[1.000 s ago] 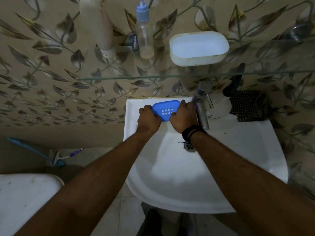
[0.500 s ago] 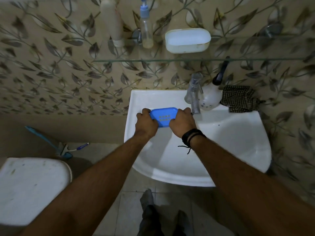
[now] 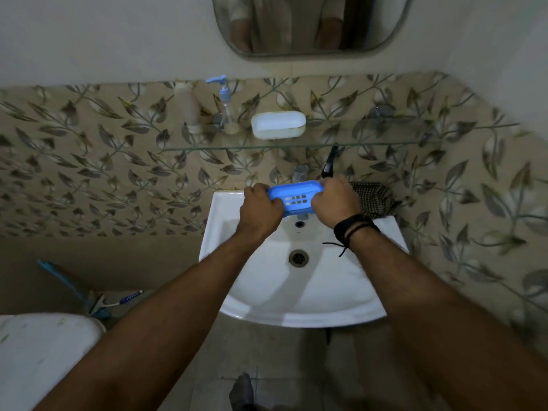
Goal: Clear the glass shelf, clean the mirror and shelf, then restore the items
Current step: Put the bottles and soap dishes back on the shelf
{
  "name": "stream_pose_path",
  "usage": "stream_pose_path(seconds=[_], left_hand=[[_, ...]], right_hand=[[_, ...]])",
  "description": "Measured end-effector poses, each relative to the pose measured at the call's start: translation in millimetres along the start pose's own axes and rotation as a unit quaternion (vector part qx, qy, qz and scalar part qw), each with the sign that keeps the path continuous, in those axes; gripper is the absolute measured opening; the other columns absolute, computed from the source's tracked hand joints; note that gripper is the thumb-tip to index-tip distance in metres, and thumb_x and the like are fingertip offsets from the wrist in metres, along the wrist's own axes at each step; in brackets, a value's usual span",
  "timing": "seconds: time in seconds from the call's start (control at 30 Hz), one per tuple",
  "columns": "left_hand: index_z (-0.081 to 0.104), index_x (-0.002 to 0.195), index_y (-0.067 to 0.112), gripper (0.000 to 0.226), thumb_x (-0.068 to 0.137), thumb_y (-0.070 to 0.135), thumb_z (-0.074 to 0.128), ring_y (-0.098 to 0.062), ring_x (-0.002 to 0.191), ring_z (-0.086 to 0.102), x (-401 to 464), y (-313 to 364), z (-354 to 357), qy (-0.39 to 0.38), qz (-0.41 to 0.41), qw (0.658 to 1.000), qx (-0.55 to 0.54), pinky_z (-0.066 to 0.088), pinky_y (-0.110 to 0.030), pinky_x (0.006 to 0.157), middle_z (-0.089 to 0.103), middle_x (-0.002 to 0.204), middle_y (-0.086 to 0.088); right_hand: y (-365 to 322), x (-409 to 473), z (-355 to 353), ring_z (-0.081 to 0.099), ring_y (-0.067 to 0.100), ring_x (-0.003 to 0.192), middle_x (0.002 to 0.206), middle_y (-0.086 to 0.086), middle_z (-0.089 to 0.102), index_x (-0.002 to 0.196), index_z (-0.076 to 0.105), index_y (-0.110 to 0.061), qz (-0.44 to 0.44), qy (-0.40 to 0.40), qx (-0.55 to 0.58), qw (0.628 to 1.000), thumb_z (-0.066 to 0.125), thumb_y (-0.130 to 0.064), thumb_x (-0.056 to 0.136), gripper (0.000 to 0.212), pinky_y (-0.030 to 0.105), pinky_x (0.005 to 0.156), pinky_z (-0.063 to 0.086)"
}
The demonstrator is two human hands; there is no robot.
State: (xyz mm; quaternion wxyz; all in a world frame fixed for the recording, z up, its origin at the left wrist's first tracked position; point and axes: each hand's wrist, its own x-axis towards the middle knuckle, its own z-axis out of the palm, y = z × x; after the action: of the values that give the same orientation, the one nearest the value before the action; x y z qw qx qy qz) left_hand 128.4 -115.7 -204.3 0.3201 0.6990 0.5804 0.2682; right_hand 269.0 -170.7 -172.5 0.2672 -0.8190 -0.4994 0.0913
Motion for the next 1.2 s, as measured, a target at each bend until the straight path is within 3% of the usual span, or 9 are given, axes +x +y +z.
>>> stream_pose_path(seconds=[0.2, 0.33, 0.5, 0.6, 0.83, 1.03, 1.2], left_hand=[[0.056, 0.120, 0.005, 0.041, 0.086, 0.027, 0.052, -0.036, 0.089, 0.066, 16.1, 73.4, -5.9, 0.002, 0.088, 0.996, 0.028, 0.056, -0.046, 0.081, 0.058, 0.115, -0.017], [0.052, 0.126, 0.004, 0.041, 0.090, 0.025, 0.050, -0.036, 0.109, 0.056, 34.0, 118.6, -4.3, 0.018, 0.112, 0.993, 0.046, 0.045, -0.034, 0.084, 0.052, 0.126, -0.020], [0.048, 0.127, -0.002, 0.041, 0.091, 0.018, 0.050, -0.037, 0.105, 0.059, 43.8, 151.0, 11.8, -0.007, 0.118, 0.993, 0.003, 0.054, -0.045, 0.086, 0.053, 0.124, -0.022], [0.048, 0.129, 0.001, 0.044, 0.088, 0.016, 0.054, -0.034, 0.100, 0.064, 50.3, 157.3, 22.1, -0.019, 0.097, 0.995, -0.034, 0.057, -0.044, 0.083, 0.056, 0.123, -0.020], [0.047, 0.129, 0.001, 0.044, 0.088, 0.013, 0.053, -0.034, 0.100, 0.063, 69.7, 167.4, 32.6, -0.031, 0.082, 0.996, -0.028, 0.057, -0.045, 0.082, 0.054, 0.124, -0.020], [0.047, 0.127, 0.002, 0.042, 0.087, 0.014, 0.053, -0.034, 0.099, 0.064, 82.4, 166.9, 34.7, -0.041, 0.073, 0.996, -0.024, 0.058, -0.044, 0.082, 0.054, 0.123, -0.020], [0.047, 0.125, 0.002, 0.041, 0.087, 0.016, 0.054, -0.033, 0.098, 0.064, 85.7, 165.4, 35.8, -0.041, 0.078, 0.996, -0.011, 0.058, -0.043, 0.082, 0.054, 0.122, -0.019]], right_hand=[[12.8, 27.8, -68.4, 0.062, 0.037, 0.103, 0.114, 0.025, 0.064, 0.109, 0.067, 0.005, 0.008, 0.076, 0.008, 0.997, 0.054, -0.008, 0.083, 0.032, 0.038, 0.086, 0.050], [16.4, 54.1, -99.5, 0.062, 0.037, 0.105, 0.116, 0.023, 0.065, 0.112, 0.067, 0.002, 0.018, 0.111, -0.003, 0.994, 0.056, -0.011, 0.084, 0.033, 0.037, 0.088, 0.050], [25.0, 84.1, -117.0, 0.065, 0.035, 0.097, 0.108, 0.021, 0.068, 0.106, 0.069, -0.001, 0.032, 0.131, -0.027, 0.990, 0.056, -0.011, 0.083, 0.028, 0.031, 0.074, 0.046], [29.5, 100.0, -119.3, 0.064, 0.037, 0.101, 0.112, 0.022, 0.067, 0.111, 0.068, -0.003, 0.035, 0.125, -0.049, 0.990, 0.056, -0.013, 0.083, 0.032, 0.036, 0.082, 0.051], [31.7, 130.0, -114.3, 0.064, 0.036, 0.102, 0.117, 0.021, 0.065, 0.112, 0.067, 0.000, 0.020, 0.119, -0.099, 0.988, 0.058, -0.015, 0.085, 0.032, 0.036, 0.081, 0.051], [31.1, 144.3, -109.5, 0.064, 0.034, 0.094, 0.108, 0.020, 0.067, 0.107, 0.067, 0.001, 0.022, 0.098, -0.097, 0.990, 0.057, -0.015, 0.084, 0.029, 0.031, 0.068, 0.045], [32.8, 146.6, -106.7, 0.062, 0.033, 0.104, 0.131, 0.018, 0.058, 0.114, 0.066, -0.002, 0.019, 0.079, -0.109, 0.991, 0.055, -0.016, 0.084, 0.035, 0.034, 0.077, 0.050]])
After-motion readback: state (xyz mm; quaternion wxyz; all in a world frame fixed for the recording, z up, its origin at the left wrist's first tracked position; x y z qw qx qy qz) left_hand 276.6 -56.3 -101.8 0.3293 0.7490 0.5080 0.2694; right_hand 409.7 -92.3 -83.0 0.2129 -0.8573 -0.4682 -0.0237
